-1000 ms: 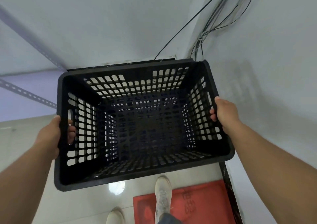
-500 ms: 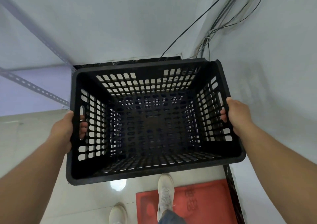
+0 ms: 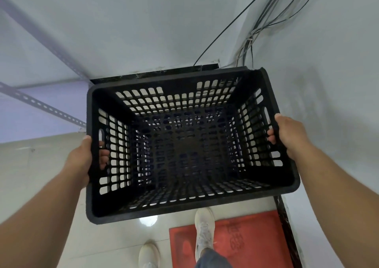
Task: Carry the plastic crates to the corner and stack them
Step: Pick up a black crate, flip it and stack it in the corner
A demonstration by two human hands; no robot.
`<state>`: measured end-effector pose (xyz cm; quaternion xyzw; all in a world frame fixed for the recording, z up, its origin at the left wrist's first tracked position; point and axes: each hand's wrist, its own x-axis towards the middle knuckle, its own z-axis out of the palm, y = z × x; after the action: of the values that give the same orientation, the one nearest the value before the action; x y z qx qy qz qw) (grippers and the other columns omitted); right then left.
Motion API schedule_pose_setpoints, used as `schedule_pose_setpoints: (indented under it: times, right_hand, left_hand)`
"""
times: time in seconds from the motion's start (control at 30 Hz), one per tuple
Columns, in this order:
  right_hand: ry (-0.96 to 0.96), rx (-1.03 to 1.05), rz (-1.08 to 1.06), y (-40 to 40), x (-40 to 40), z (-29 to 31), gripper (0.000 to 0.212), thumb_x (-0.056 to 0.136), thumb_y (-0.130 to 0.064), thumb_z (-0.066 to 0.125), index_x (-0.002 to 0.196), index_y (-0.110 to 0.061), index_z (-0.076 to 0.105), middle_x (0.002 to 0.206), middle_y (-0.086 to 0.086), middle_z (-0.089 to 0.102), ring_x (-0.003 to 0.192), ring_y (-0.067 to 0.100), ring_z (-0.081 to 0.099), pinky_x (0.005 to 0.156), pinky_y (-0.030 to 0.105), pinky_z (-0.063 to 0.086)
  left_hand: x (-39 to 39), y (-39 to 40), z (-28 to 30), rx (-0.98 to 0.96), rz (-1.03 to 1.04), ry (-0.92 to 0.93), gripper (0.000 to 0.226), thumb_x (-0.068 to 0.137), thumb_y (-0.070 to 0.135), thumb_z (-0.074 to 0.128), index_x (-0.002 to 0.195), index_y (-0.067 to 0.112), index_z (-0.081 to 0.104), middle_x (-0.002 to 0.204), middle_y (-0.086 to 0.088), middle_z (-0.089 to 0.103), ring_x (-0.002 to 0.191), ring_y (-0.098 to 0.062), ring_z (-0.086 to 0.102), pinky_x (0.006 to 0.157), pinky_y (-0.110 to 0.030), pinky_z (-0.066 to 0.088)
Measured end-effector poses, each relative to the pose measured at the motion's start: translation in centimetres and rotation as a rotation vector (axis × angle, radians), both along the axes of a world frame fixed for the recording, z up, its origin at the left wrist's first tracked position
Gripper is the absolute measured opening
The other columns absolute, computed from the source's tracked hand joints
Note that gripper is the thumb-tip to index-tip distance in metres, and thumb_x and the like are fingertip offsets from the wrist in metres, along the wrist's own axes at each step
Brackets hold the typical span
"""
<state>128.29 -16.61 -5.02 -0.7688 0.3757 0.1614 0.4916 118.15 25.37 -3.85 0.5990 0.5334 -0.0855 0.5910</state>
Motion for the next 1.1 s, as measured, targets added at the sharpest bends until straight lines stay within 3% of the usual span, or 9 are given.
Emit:
schedule_pose_setpoints:
  times: [0.17,0.33,0.47,0.8,0.9,1.0,1.1]
  right_hand:
    - [-0.035,-0.033,0.004,0.2,-0.7,-0.2,0.035,0.098,-0.034,0.038,0.113,-0.009,0.058,0.075,0.007,0.061,0.06,0.019,0.054,0.06,0.03,0.046]
    - [-0.112,-0.089,0.033,0.3,-1.2,-0.7,0.033,0.099,-0.037,0.037,0.105,-0.013,0.058,0.07,0.005,0.057,0.057,0.018,0.049,0.065,0.033,0.045]
    - [-0.142,-0.153,0.05,0.1,-0.7,-0.7,0.032,0.099,-0.037,0.037,0.099,-0.012,0.058,0.07,0.005,0.056,0.054,0.019,0.047,0.056,0.03,0.041]
    - [-0.117,-0.089,-0.015,0.0,-1.0,-1.3,0.035,0.097,-0.036,0.041,0.112,-0.012,0.061,0.069,0.005,0.057,0.054,0.018,0.048,0.057,0.029,0.044]
    - [-0.145,-0.106,0.004,0.3,-0.4,-1.2,0.032,0.097,-0.036,0.041,0.103,-0.013,0.062,0.067,0.005,0.056,0.052,0.018,0.047,0.055,0.029,0.042]
    - [-0.142,-0.146,0.072,0.3,-0.4,-1.3,0.034,0.098,-0.039,0.038,0.083,-0.016,0.058,0.068,0.005,0.056,0.054,0.019,0.047,0.06,0.034,0.043]
    - [-0.136,-0.166,0.08,-0.1,-1.2,-1.6,0.033,0.099,-0.039,0.036,0.084,-0.016,0.055,0.069,0.005,0.055,0.054,0.02,0.047,0.059,0.033,0.04]
  left_hand:
    - [0.4,0.0,0.1,0.02,-0.01,0.005,0.041,0.099,0.042,0.029,0.085,0.012,0.053,0.074,-0.009,0.055,0.058,-0.016,0.046,0.057,-0.028,0.038]
    - [0.5,0.3,-0.3,0.036,-0.011,0.005,0.04,0.098,0.042,0.03,0.085,0.013,0.055,0.072,-0.006,0.056,0.039,-0.009,0.05,0.055,-0.027,0.038]
    - [0.1,0.0,-0.3,-0.002,-0.01,0.01,0.04,0.098,0.042,0.031,0.087,0.013,0.056,0.071,-0.005,0.055,0.054,-0.015,0.045,0.055,-0.027,0.037]
    - [-0.2,-0.6,-0.4,0.06,-0.004,-0.032,0.035,0.097,0.038,0.033,0.084,0.013,0.055,0.069,-0.006,0.054,0.052,-0.014,0.043,0.054,-0.027,0.034]
    - [-0.3,-0.9,-0.5,0.095,0.016,-0.047,0.035,0.096,0.038,0.034,0.083,0.013,0.055,0.068,-0.005,0.053,0.049,-0.013,0.043,0.053,-0.026,0.034]
    - [-0.4,-0.6,-1.1,0.116,0.016,-0.043,0.036,0.094,0.04,0.033,0.082,0.015,0.055,0.057,-0.002,0.056,0.04,-0.008,0.043,0.044,-0.021,0.035]
    - [-0.5,-0.4,-1.2,0.111,0.014,-0.05,0.037,0.094,0.041,0.033,0.081,0.015,0.055,0.039,0.007,0.054,0.033,-0.005,0.04,0.044,-0.022,0.034]
